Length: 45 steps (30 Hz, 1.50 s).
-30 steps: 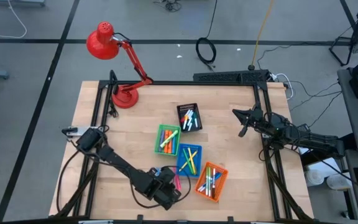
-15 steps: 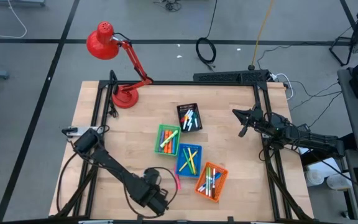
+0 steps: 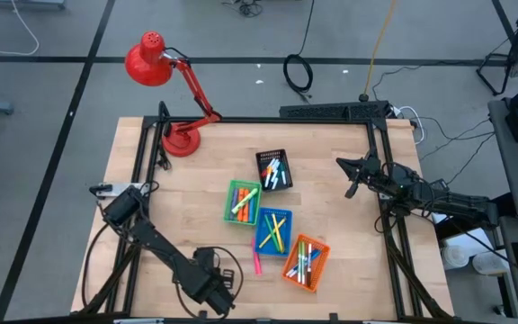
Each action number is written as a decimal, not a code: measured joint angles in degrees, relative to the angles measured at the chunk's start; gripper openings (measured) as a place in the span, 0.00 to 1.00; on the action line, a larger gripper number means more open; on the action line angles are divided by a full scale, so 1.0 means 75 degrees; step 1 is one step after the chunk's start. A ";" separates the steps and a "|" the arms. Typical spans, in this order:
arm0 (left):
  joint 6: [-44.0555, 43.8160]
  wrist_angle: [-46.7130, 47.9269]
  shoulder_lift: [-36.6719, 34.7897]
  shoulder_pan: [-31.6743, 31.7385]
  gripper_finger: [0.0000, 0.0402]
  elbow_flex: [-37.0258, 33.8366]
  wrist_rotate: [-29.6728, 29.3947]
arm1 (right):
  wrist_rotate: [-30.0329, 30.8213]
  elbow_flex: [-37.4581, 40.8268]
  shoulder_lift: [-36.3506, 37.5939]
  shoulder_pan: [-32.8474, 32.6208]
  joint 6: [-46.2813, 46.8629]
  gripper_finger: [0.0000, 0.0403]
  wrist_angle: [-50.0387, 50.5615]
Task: Pick & Place Markers
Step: Put the blue highlighter into the green basket
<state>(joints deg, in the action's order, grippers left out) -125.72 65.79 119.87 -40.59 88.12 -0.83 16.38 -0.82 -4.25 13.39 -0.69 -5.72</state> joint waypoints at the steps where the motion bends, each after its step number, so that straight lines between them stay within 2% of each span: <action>1: -0.0057 0.0016 0.0003 -0.0015 0.33 -0.0061 0.0022 | 0.0000 -0.0002 0.0000 0.0002 0.0000 0.00 0.0000; 6: -0.0065 -0.0013 0.0001 -0.0063 0.33 -0.0122 0.0071 | 0.0003 -0.0003 0.0000 0.0000 0.0000 0.00 0.0000; 11: 0.0482 0.0072 0.0001 -0.0068 0.33 -0.0120 -0.0315 | 0.0001 -0.0003 -0.0003 0.0003 0.0000 0.00 0.0000; 18: 0.0261 0.0267 0.0001 0.0008 0.33 -0.0120 -0.0693 | 0.0001 -0.0001 -0.0001 0.0001 0.0000 0.00 0.0000; 24: 0.0116 0.0186 -0.0005 0.0063 0.33 -0.0406 -0.0631 | 0.0003 -0.0001 -0.0003 0.0000 0.0000 0.00 -0.0001; 32: 0.0099 -0.1102 -0.0084 0.0063 0.33 -0.1285 -0.0735 | 0.0001 -0.0003 0.0000 0.0001 0.0000 0.00 -0.0003; 39: 0.0457 -0.1190 -0.0072 0.0058 0.33 -0.1329 -0.0901 | 0.0003 -0.0001 -0.0001 0.0000 0.0000 0.00 -0.0003; 42: 0.1148 -0.1120 -0.0031 0.0060 0.28 -0.1166 -0.1072 | 0.0002 0.0000 -0.0002 0.0000 0.0000 0.00 0.0000; 45: 0.1459 -0.0864 -0.0006 0.0078 0.15 -0.0876 -0.1335 | 0.0003 -0.0003 -0.0003 0.0001 0.0000 0.00 0.0000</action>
<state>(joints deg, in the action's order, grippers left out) -114.77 59.31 119.83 -40.01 81.55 -10.84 16.40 -0.84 -4.27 13.39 -0.69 -5.72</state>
